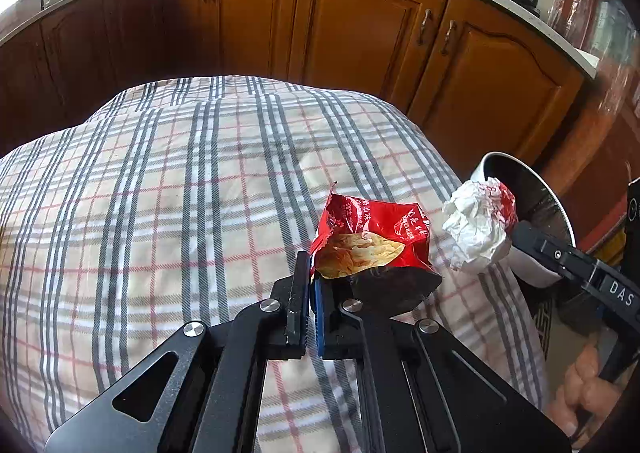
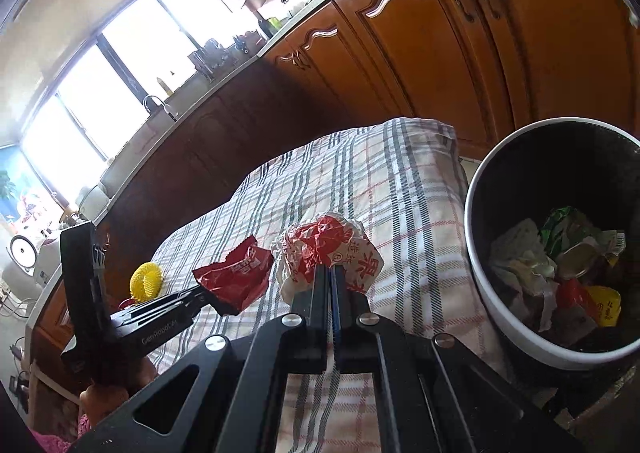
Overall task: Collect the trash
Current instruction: 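Carry the red snack bag and white plastic bag above the bin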
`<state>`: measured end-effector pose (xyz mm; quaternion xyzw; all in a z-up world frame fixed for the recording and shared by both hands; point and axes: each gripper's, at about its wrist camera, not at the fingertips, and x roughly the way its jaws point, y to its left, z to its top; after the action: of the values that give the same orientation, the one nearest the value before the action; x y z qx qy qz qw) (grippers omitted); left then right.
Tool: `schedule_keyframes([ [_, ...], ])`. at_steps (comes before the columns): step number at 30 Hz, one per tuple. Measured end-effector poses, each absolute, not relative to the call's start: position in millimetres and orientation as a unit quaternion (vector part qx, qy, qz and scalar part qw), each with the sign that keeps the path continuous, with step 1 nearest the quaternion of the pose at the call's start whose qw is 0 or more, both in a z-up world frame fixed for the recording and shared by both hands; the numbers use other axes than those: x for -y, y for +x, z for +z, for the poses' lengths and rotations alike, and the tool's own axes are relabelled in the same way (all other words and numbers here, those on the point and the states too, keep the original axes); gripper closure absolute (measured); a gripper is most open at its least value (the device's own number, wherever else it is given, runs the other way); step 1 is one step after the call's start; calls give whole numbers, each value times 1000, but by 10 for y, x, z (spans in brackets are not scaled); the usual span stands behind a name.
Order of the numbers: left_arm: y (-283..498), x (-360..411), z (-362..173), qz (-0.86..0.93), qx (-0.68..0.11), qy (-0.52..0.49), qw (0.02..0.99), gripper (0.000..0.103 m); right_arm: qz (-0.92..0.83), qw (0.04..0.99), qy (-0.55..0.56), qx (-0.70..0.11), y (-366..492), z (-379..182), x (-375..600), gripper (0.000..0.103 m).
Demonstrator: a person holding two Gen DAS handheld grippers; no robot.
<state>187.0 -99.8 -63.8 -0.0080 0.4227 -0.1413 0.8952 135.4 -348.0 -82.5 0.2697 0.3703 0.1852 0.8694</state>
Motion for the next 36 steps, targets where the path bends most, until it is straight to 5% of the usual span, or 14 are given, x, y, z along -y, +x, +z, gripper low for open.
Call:
schedule_keyframes([
  [36,1320,2403,-444,-244,-401,78,880,101,67,901,285,-319,509,-721,4595,102],
])
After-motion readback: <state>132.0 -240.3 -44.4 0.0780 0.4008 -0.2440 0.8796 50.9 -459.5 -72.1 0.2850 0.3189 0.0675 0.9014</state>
